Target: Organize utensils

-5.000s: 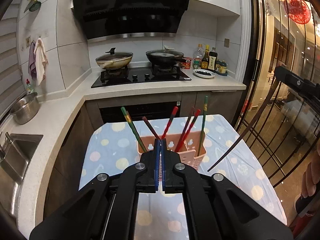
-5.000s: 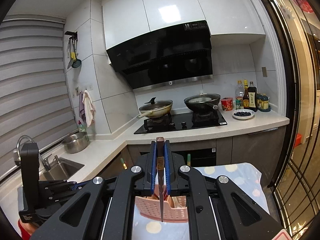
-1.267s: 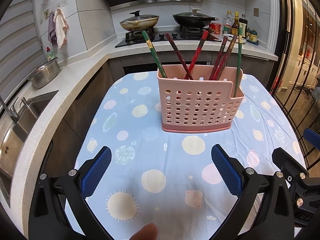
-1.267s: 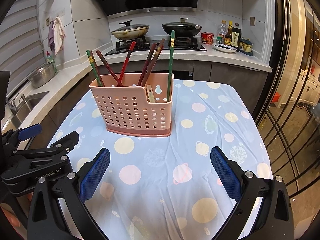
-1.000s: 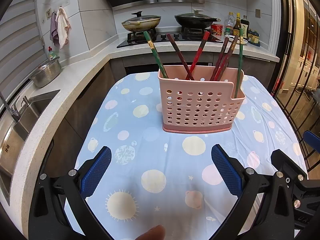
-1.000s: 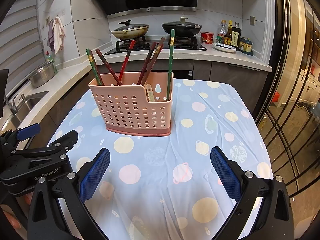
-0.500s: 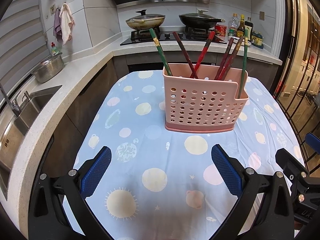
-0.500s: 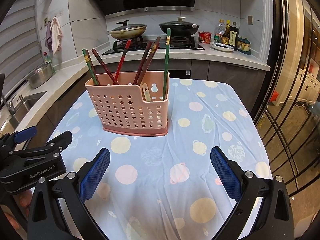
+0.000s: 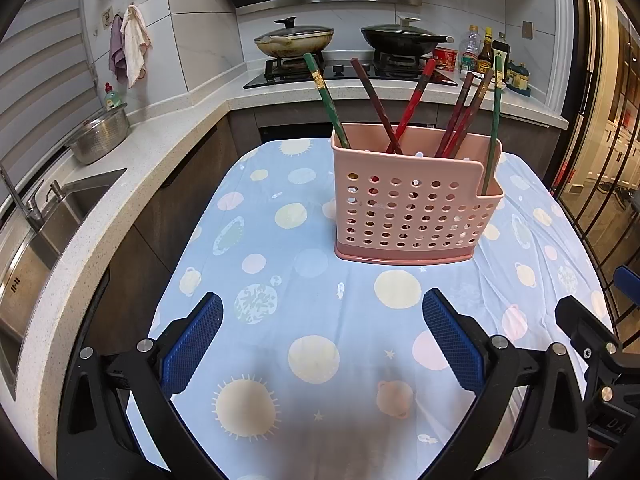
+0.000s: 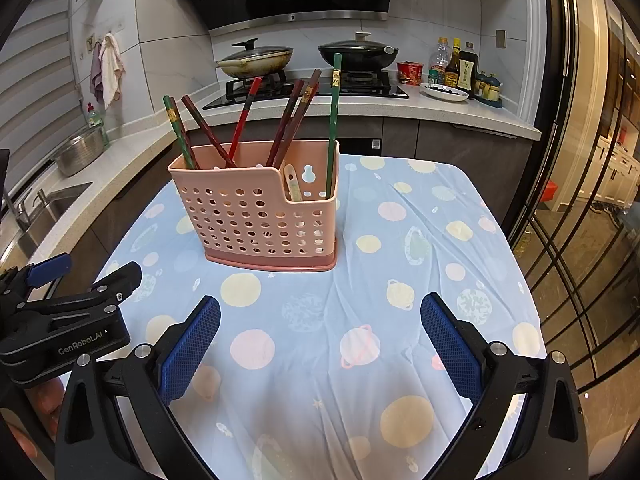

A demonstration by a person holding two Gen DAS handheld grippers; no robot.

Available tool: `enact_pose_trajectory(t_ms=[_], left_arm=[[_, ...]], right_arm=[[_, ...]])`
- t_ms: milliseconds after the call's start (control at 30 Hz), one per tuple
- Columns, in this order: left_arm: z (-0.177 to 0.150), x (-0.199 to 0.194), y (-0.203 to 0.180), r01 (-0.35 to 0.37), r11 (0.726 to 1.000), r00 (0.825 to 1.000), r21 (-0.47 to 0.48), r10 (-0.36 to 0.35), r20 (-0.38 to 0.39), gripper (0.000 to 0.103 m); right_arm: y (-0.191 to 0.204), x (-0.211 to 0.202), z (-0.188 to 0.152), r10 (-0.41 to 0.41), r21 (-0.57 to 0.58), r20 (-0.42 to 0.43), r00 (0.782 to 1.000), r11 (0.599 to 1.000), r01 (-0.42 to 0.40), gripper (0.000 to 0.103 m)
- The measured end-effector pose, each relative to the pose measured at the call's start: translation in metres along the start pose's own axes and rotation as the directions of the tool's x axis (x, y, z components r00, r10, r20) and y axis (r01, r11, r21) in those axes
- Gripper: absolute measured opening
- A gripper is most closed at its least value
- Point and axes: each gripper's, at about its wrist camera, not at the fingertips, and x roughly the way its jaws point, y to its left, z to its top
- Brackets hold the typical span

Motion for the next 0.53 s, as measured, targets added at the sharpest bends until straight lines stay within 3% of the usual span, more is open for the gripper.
enact_pose_trajectory(t_ms=[533], left_arm=[[0.0001, 0.0032, 0.0013, -0.003, 1.000, 1.000, 0.006, 0.003, -0.005, 0.096]], right_arm=[[-0.0037, 0.0024, -0.0024, -0.011, 0.011, 0.003, 1.000, 1.000, 0.011, 0.096]])
